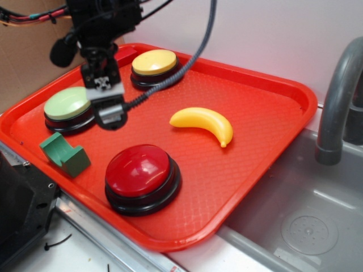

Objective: Push the red button.

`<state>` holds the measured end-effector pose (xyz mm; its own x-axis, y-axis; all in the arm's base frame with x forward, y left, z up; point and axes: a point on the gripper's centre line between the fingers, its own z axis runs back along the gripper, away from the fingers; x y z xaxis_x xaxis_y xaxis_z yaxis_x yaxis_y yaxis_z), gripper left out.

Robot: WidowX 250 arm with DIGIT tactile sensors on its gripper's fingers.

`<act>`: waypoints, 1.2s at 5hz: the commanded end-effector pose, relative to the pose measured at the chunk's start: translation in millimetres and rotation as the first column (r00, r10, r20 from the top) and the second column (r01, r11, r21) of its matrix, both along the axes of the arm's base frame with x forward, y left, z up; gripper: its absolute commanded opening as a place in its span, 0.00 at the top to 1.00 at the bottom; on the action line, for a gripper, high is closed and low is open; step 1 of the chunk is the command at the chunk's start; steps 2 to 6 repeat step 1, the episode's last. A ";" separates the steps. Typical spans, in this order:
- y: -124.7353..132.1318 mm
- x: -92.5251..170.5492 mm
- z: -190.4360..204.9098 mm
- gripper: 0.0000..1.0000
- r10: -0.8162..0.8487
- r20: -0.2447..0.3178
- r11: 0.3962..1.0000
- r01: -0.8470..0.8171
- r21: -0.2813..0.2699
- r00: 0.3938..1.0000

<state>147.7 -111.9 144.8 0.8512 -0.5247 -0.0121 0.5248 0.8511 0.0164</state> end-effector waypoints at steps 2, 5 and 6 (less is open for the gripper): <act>-3.1 -9.5 29.7 0.00 -0.025 0.059 0.999 0.028 -0.039 0.998; -3.1 -9.5 29.7 0.00 -0.025 0.059 0.999 0.028 -0.039 0.998; -3.1 -9.5 29.7 0.00 -0.025 0.059 0.999 0.028 -0.039 0.998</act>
